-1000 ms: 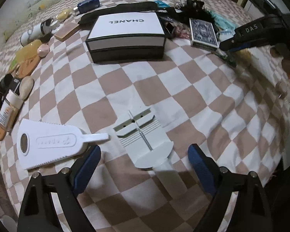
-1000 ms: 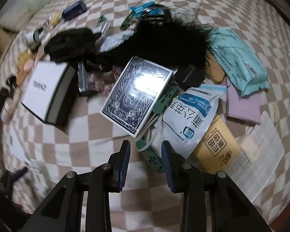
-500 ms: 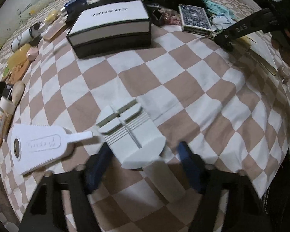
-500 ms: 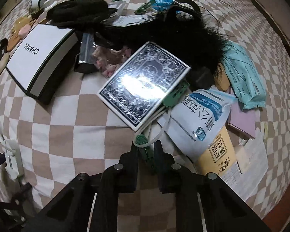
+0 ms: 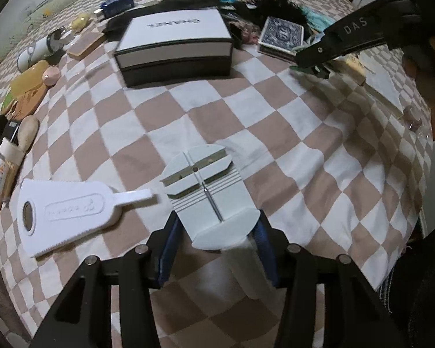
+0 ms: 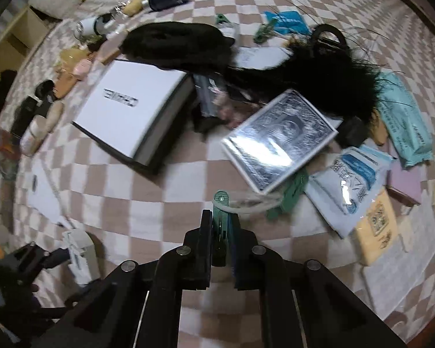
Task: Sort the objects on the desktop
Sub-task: 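Pass the white tool block from the right gripper into the left gripper, then grasp the green clip with white cord using the right gripper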
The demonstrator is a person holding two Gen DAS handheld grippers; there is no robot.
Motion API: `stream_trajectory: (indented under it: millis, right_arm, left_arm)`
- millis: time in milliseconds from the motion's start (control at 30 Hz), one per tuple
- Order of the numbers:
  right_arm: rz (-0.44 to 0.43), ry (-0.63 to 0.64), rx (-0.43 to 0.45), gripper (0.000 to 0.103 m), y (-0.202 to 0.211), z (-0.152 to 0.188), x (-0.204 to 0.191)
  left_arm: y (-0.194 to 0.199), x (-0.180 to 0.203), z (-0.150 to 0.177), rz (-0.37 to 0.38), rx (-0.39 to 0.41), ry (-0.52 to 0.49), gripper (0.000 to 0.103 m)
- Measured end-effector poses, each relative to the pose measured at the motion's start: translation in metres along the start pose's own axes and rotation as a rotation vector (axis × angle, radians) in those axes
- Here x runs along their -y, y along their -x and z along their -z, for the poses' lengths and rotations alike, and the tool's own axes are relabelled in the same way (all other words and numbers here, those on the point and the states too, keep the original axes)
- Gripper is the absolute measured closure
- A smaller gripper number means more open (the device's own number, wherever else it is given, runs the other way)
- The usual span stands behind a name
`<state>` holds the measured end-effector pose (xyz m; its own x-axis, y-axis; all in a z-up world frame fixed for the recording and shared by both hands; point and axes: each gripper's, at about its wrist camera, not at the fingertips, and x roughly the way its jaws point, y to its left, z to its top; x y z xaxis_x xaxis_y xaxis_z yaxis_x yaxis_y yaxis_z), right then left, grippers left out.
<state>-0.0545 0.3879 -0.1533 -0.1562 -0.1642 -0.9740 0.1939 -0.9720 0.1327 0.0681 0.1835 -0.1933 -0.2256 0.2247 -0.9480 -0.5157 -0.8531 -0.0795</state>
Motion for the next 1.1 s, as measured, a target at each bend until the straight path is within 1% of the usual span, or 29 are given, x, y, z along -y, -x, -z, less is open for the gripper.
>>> stream_trajectory:
  millis: [133,233,300,400,533,667,767,833,867,900,933,1000,1067,1100]
  right_arm:
    - [-0.038,0.005,0.006,0.092,0.006,-0.005,-0.008]
    - [-0.056,0.012,0.008,0.092,0.006,0.008,-0.020]
    - [-0.075,0.016,0.007,0.092,0.007,0.008,-0.030]
    - [-0.132,0.028,0.018,0.092,0.012,0.007,-0.047]
    - [-0.199,0.038,0.040,0.092,0.023,0.007,-0.067]
    - [-0.283,0.027,0.094,0.092,0.048,0.003,-0.078]
    - [-0.382,0.006,0.164,0.092,0.074,0.000,-0.081]
    - [-0.288,0.047,0.175,0.092,0.074,-0.002,-0.084]
    - [-0.206,0.049,0.117,0.092,0.057,0.000,-0.083]
    - [-0.205,0.032,0.065,0.092,0.045,0.002,-0.083]
    - [-0.247,0.010,-0.002,0.092,0.031,0.006,-0.082]
    - [-0.252,0.059,-0.017,0.092,0.025,0.011,-0.090]
    - [-0.225,0.104,-0.029,0.092,0.015,0.018,-0.098]
    - [-0.227,0.099,-0.053,0.092,0.008,0.020,-0.098]
  left_arm:
    - [0.014,-0.014,-0.001,0.003,0.033,0.041,0.055]
    - [0.025,-0.021,0.000,0.002,0.054,0.073,0.056]
    - [0.033,-0.028,0.001,0.001,0.069,0.097,0.057]
    - [0.039,-0.041,-0.005,-0.003,0.093,0.119,0.058]
    - [0.049,-0.051,-0.004,-0.008,0.119,0.146,0.058]
    - [0.065,-0.062,-0.004,-0.015,0.159,0.175,0.059]
    - [0.079,-0.071,-0.005,-0.023,0.193,0.195,0.059]
    - [0.087,-0.077,-0.004,-0.029,0.211,0.207,0.059]
    - [0.089,-0.079,-0.003,-0.033,0.215,0.213,0.059]
    - [0.090,-0.082,-0.002,-0.036,0.218,0.219,0.059]
    - [0.091,-0.084,0.000,-0.038,0.218,0.223,0.059]
    - [0.092,-0.086,0.003,-0.040,0.213,0.227,0.059]
    - [0.090,-0.087,0.006,-0.044,0.204,0.226,0.059]
    - [0.089,-0.087,0.006,-0.044,0.200,0.224,0.059]
